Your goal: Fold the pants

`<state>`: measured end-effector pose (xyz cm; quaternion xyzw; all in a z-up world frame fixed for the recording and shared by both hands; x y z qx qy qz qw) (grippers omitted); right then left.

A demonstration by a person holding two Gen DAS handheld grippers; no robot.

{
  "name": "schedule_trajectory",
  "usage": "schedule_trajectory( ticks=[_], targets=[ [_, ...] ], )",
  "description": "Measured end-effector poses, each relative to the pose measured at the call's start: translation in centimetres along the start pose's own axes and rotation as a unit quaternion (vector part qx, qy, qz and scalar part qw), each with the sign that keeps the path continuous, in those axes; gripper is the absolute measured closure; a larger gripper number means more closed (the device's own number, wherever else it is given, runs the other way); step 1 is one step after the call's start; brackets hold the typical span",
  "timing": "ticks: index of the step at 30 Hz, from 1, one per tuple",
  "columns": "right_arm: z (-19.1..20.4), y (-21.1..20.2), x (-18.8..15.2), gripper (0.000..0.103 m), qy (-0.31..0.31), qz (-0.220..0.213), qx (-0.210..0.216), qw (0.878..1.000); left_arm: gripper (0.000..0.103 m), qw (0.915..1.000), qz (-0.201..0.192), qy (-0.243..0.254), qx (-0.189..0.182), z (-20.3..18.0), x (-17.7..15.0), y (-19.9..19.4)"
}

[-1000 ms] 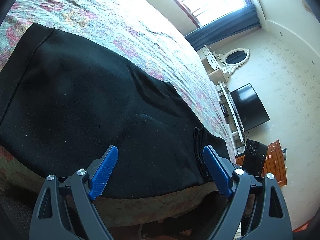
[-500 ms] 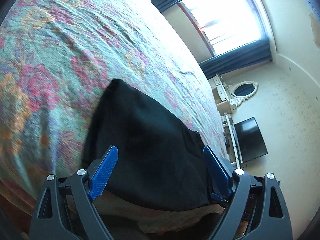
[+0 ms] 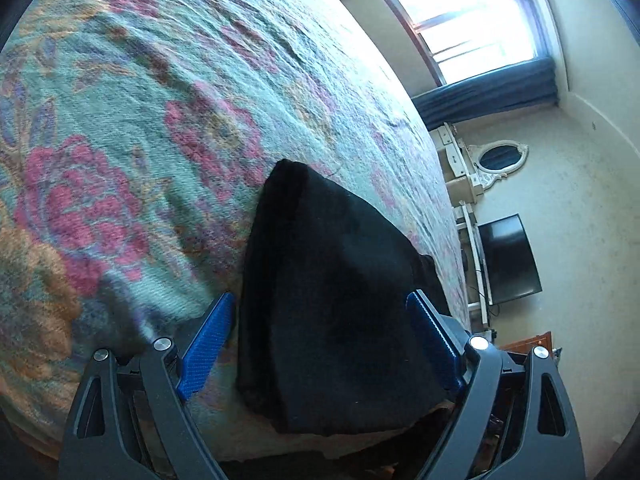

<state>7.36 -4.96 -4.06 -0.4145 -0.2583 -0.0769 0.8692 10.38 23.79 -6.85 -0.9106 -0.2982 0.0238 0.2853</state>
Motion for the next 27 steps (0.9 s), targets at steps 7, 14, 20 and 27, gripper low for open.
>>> schedule_trajectory(
  ticks=[7,14,20,27],
  targets=[
    [0.3,-0.4,-0.2,0.026,0.002,0.0,0.004,1.0,0.017,0.999,0.026,-0.009,-0.036,-0.9,0.4,1.7],
    [0.5,-0.7,-0.6,0.026,0.006,0.0,0.005,1.0,0.071,0.9964,0.025,0.052,0.062,-0.7,-0.1,3.0],
    [0.2,-0.8,-0.4,0.026,0.011,-0.003,0.005,1.0,0.09,0.9989,0.012,0.037,0.027,-0.4,-0.3,1.9],
    [-0.3,-2.0,-0.7,0.026,0.02,-0.019,0.007,1.0,0.091,0.9983,0.004,0.055,-0.017,-6.4,-1.2,0.6]
  ],
)
Point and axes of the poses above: each gripper's, at about its wrist camera, not at the fingertips, and y roughly the way its jaws point, z to its left, x to its top, the point moved 1 cm from there along y, roughly the way its jaws point, and after that the axes turned 12 degrees about -y, right-handed, at the moved point
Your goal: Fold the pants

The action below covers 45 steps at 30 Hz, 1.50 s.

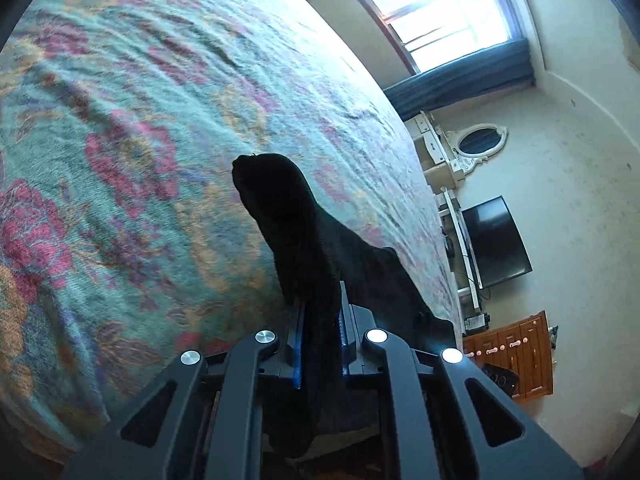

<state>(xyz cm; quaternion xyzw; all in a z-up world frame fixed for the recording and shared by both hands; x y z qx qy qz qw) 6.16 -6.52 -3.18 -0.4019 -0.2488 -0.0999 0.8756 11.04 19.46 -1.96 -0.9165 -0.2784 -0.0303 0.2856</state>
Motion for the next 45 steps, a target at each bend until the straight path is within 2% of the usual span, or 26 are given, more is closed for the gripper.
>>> schedule_trajectory(
  ticks=[6,9,14,18,22,27,30,32,34,36,38,40,43,45],
  targets=[
    [-0.7,-1.1,-0.6,0.026,0.013,-0.015,0.0,1.0,0.091,0.999,0.015,0.035,-0.025,-8.1,-1.2,1.8],
    [-1.1,-1.9,-0.9,0.026,0.022,-0.028,0.002,0.999,0.093,0.9974,0.031,0.056,-0.032,-10.9,-2.4,3.2],
    [-1.9,-3.1,-1.5,0.026,0.038,-0.052,0.008,0.998,0.093,0.991,0.076,0.101,-0.045,-16.4,-5.4,8.3],
    [-2.5,-4.2,-1.8,0.026,0.05,-0.071,0.015,0.996,0.093,0.9846,0.113,0.122,-0.055,-19.2,-8.2,13.4],
    [-3.3,-5.6,-2.1,0.026,0.061,-0.091,0.011,0.994,0.093,0.978,0.144,0.147,-0.031,-20.3,-11.1,19.1],
    [-5.2,-7.3,-2.9,0.026,0.085,-0.113,0.008,0.99,0.093,0.9778,0.171,0.121,0.0,-18.5,-13.2,25.8],
    [-6.1,-8.3,-3.4,0.026,0.098,-0.124,-0.002,0.987,0.092,0.9773,0.17,0.124,0.022,-17.4,-14.0,28.1],
    [-6.7,-9.0,-3.7,0.026,0.109,-0.135,-0.002,0.985,0.086,0.977,0.162,0.137,0.023,-17.3,-14.7,28.2],
    [-7.3,-9.4,-4.0,0.026,0.124,-0.144,0.003,0.982,0.055,0.9785,0.156,0.134,-0.012,-17.6,-15.1,27.5],
    [-7.7,-9.5,-4.2,0.025,0.141,-0.15,0.011,0.979,0.042,0.9809,0.152,0.112,-0.048,-17.9,-15.6,26.2],
    [-8.0,-9.7,-4.5,0.025,0.152,-0.154,0.018,0.976,0.036,0.9839,0.136,0.096,-0.065,-18.1,-15.7,24.4],
    [-8.2,-10.0,-4.5,0.025,0.158,-0.155,0.018,0.975,0.026,0.9875,0.11,0.088,-0.07,-18.0,-15.3,22.5],
    [-8.1,-10.5,-4.1,0.024,0.163,-0.16,0.019,0.973,0.025,0.9927,0.094,0.064,-0.04,-16.7,-13.7,20.2],
    [-8.5,-11.3,-3.5,0.024,0.167,-0.17,0.029,0.971,0.025,0.9949,0.078,0.043,-0.046,-15.1,-12.0,18.8]
  ],
)
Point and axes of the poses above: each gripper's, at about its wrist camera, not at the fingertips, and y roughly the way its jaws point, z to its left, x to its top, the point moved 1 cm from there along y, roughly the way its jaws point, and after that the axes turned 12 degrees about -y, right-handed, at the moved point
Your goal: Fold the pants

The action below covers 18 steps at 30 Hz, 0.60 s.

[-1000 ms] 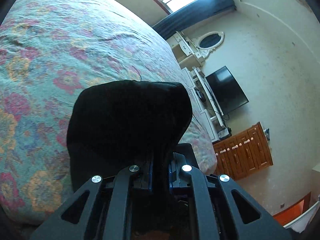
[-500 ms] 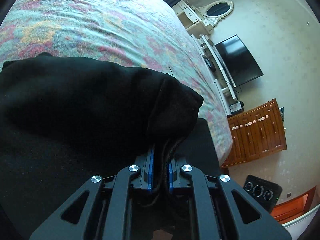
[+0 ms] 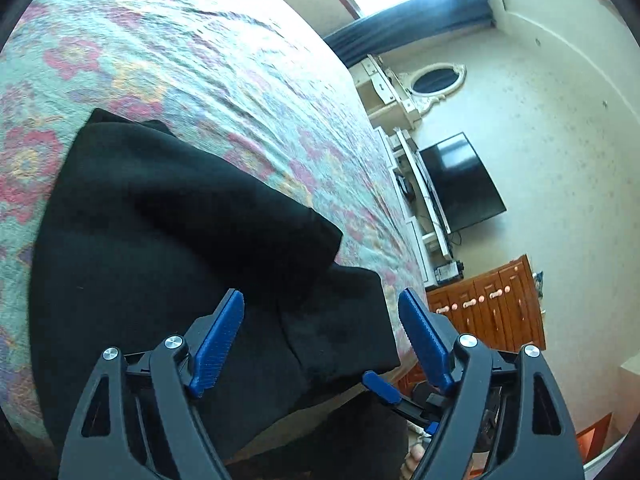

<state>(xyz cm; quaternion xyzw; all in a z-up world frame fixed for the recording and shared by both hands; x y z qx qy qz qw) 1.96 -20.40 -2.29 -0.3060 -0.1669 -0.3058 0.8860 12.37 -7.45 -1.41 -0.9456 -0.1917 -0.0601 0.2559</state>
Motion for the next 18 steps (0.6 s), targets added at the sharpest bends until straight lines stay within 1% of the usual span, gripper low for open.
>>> schedule_trajectory(
  ticks=[1,3,5,7,8,10,11,12,13,14,15,16,18],
  targets=[
    [0.3,0.3,0.9,0.017,0.003,-0.002,0.006,1.0,0.025,0.9998,-0.017,-0.008,0.009,0.6,0.7,-0.8],
    [0.1,1.5,2.2,0.016,0.007,0.011,0.017,1.0,0.025,0.9981,-0.052,-0.02,0.027,2.1,1.9,-2.6],
    [-0.2,3.2,3.4,0.016,0.011,0.023,0.014,1.0,0.025,0.9956,-0.079,-0.041,0.027,3.7,2.9,-4.4],
    [-0.8,5.2,4.6,0.016,0.011,0.045,0.014,0.999,0.025,0.9934,-0.091,-0.062,0.033,5.4,3.4,-5.6],
    [-1.0,6.4,5.1,0.016,0.006,0.06,0.007,0.998,0.025,0.9923,-0.096,-0.07,0.035,6.3,3.4,-6.1],
    [-1.1,8.4,5.7,0.016,-0.002,0.089,-0.018,0.996,0.025,0.9898,-0.1,-0.088,0.051,7.9,3.2,-6.9],
    [-1.2,9.3,5.9,0.018,-0.005,0.102,-0.019,0.995,0.025,0.989,-0.097,-0.098,0.054,8.8,2.9,-7.0],
    [-1.2,10.1,6.0,0.021,-0.004,0.114,-0.012,0.993,0.025,0.9884,-0.093,-0.106,0.055,9.4,2.7,-7.1],
    [-1.2,10.8,6.0,0.029,0.0,0.124,-0.005,0.992,0.025,0.9874,-0.09,-0.116,0.057,10.2,2.5,-7.2],
    [-1.4,11.9,6.0,0.039,0.012,0.147,0.015,0.989,0.025,0.9864,-0.088,-0.126,0.059,10.8,2.3,-7.2],
    [-1.3,12.2,6.0,0.046,0.014,0.158,0.019,0.987,0.025,0.9858,-0.085,-0.132,0.059,11.1,2.1,-7.0],
    [-1.3,12.7,5.9,0.056,0.011,0.168,0.016,0.986,0.025,0.9856,-0.083,-0.136,0.057,11.4,1.9,-6.9],
    [-1.1,13.0,5.9,0.065,-0.003,0.179,-0.003,0.984,0.025,0.9865,-0.084,-0.126,0.062,11.3,1.7,-6.8]
  ],
)
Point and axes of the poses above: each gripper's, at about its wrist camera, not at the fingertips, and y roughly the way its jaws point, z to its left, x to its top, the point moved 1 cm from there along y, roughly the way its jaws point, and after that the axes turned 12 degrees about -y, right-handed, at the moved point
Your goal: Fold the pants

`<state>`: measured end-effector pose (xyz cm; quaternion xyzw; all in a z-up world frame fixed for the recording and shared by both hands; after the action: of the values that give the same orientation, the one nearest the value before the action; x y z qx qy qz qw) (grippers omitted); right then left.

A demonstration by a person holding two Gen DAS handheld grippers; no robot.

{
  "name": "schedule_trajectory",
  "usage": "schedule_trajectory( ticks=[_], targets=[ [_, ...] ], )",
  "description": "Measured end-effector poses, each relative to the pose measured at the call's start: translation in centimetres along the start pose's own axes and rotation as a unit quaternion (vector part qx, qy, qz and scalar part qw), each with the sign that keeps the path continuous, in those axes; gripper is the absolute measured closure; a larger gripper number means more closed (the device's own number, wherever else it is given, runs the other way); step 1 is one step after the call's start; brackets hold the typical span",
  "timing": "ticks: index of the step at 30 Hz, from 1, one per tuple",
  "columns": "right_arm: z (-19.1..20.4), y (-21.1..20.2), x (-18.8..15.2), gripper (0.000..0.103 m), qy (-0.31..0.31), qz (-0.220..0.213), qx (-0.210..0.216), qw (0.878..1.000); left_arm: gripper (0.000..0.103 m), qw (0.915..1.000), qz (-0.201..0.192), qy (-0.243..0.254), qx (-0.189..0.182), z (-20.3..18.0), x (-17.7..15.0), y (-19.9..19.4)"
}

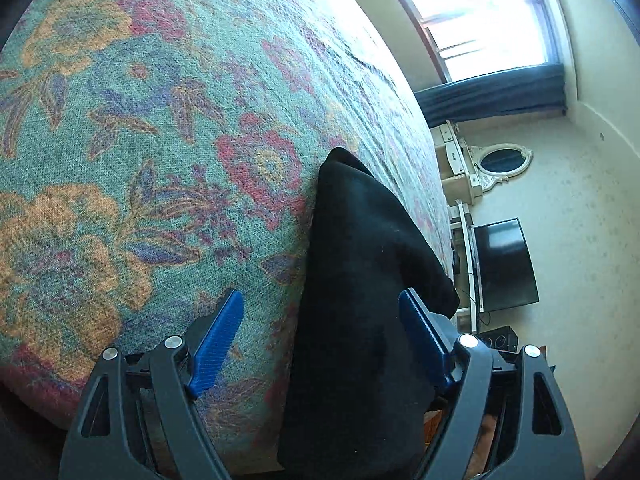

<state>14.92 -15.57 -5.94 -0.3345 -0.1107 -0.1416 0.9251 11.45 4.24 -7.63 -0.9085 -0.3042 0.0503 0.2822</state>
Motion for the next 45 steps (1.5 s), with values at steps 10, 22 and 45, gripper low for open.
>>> schedule_trajectory(
  ticks=[10,22,45],
  targets=[
    [2.1,-6.9,1.3,0.091,-0.053,-0.044,0.023,0.997,0.025,0.998,0.036,0.052,-0.008,-2.9,-3.2,1.1],
    [-6.6,-14.6,-0.2,0.091,0.001,-0.073,-0.035,0.997,0.025,0.9937,0.084,0.074,0.003,-6.4,-6.8,5.6],
    [-9.1,-15.0,-5.2,0.091,0.017,-0.046,-0.005,0.999,0.025,0.9886,0.094,0.117,0.005,-6.9,-8.9,7.5]
  ],
)
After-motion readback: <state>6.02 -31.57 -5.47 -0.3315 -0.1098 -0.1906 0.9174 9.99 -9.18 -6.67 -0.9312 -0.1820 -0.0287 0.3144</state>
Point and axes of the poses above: each gripper's, at about its wrist camera, not at the fingertips, and y roughly the way its jaws point, z to its left, x to its top, the point moved 1 cm from there along y, roughly the way its jaws point, and after that the axes turned 12 degrees about -y, right-handed, at the moved point
